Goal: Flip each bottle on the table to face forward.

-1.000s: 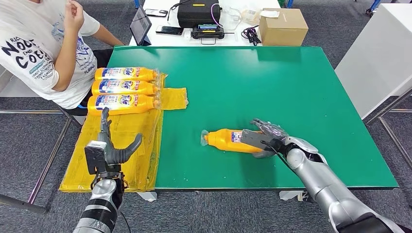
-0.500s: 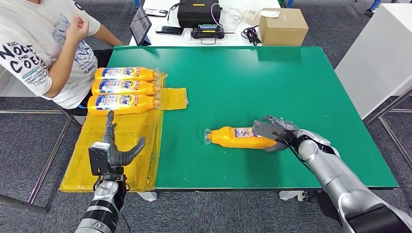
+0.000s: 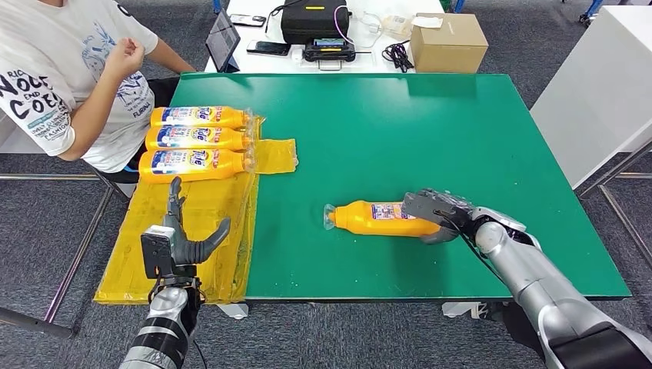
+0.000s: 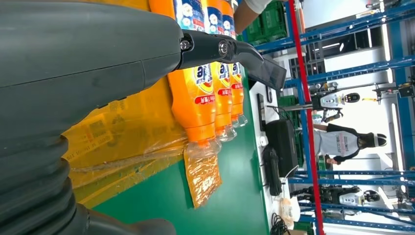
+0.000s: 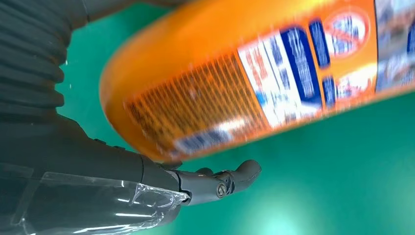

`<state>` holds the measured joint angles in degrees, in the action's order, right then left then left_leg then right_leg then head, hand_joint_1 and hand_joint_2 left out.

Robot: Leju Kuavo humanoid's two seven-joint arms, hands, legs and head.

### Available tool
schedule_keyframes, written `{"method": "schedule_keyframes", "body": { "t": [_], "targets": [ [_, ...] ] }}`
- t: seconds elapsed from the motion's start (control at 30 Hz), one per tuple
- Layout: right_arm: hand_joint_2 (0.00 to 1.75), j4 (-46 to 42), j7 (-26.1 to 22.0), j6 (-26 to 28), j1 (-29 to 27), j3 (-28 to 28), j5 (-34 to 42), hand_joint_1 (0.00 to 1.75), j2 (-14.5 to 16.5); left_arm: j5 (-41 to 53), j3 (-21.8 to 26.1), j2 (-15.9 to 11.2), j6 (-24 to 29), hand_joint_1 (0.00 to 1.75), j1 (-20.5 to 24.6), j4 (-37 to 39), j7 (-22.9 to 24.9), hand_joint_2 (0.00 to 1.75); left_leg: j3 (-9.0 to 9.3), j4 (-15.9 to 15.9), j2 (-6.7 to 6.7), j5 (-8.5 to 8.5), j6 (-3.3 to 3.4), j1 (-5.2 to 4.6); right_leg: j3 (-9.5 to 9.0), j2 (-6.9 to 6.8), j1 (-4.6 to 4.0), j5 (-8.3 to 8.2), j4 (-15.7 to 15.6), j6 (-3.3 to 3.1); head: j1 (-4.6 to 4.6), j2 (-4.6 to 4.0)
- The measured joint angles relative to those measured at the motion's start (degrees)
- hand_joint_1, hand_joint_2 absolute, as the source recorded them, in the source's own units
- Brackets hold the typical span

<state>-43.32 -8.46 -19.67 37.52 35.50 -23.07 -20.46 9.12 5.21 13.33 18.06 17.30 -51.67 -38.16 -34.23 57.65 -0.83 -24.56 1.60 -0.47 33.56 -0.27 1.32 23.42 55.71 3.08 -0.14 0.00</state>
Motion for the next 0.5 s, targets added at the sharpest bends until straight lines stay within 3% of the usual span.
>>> {"method": "schedule_keyframes", "body": {
  "t": [0.27, 0.5],
  "targets": [
    [1.75, 0.0, -1.56, -2.43, 0.88, 4.22, 3.7, 1.75, -0.87, -0.52, -1.06, 0.0, -0.32, 0.0, 0.62, 1.06, 0.13, 1.75, 0.03, 0.0, 0.02, 0.0, 0.0, 0.01, 0.0, 0.01, -0.01, 0.0, 0.0, 0.0, 0.0, 0.0],
    [1.75, 0.11, -2.4, 0.27, 0.31, 7.86, 3.98, 1.75, -0.47, -0.81, -1.53, 0.03, -0.84, 0.0, 1.03, 2.01, 0.92, 1.75, 0.1, 0.0, 0.15, 0.0, 0.0, 0.01, -0.02, 0.05, -0.02, 0.0, -0.01, 0.0, 0.0, 0.0]
  ]
}}
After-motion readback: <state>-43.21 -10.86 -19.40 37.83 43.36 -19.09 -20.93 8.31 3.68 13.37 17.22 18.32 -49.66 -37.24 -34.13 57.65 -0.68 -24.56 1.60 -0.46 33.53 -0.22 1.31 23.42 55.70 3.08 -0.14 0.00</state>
